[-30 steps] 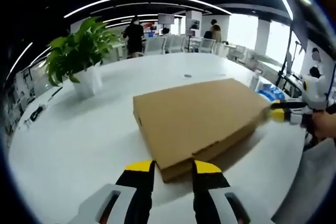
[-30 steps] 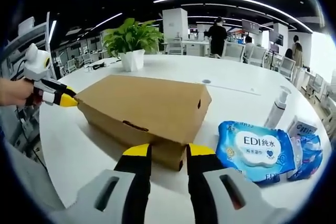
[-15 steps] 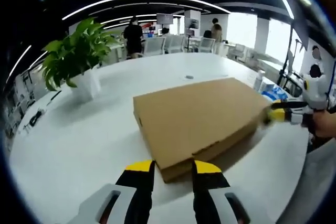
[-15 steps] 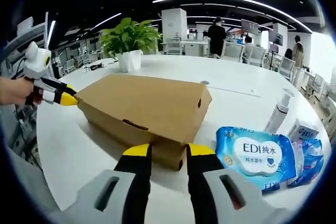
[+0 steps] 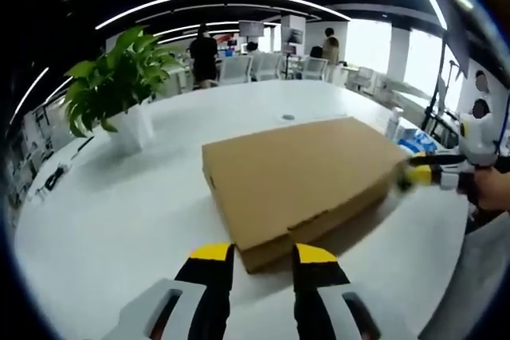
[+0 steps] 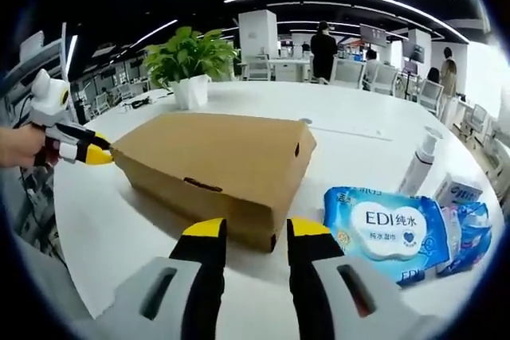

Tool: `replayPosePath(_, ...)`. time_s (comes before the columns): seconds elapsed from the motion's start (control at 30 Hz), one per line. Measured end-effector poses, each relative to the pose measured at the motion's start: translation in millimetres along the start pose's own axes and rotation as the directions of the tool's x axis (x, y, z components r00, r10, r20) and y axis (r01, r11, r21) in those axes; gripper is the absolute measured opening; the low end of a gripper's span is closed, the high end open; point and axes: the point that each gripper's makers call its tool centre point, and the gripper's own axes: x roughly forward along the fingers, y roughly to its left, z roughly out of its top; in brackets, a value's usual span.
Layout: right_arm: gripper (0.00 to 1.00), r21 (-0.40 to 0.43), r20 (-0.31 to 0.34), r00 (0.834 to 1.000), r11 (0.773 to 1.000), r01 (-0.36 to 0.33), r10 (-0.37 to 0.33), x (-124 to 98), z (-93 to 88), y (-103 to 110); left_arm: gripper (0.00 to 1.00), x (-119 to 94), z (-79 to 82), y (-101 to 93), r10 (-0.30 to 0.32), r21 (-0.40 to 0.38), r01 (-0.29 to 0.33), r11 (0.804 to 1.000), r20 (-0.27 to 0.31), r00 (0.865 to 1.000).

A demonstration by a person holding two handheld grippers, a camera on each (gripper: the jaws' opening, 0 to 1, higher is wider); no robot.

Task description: Operate the shoe box by opening the lid, removing the specified soft item, and placing it in the target area until the item is outside and the box remains undamaged.

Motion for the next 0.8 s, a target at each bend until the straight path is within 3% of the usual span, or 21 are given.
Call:
replayPosePath(0.37, 0.51, 0.066, 0.002, 1.000, 0.998, 0.017, -0.017, -42.4, -1.5, 0.4, 0.37, -36.9, -15.0, -17.9, -0.019, -0.018, 0.019, 1.000, 0.008, 1.000)
replayPosePath(0.6, 0.56, 0.060, 0.021, 0.999, 0.997, 0.047, -0.048, -75.2, -0.9, -4.2, 0.39, -65.6, -22.2, -23.9, -0.006, -0.028, 0.007, 1.000, 0.030, 1.000)
replayPosePath(0.8, 0.57, 0.066, 0.016, 0.998, 0.996, 0.065, -0.067, -99.1, -8.3, -7.6, 0.41, -82.7, -28.4, -40.6, -0.014, -0.029, 0.015, 0.999, 0.042, 0.999)
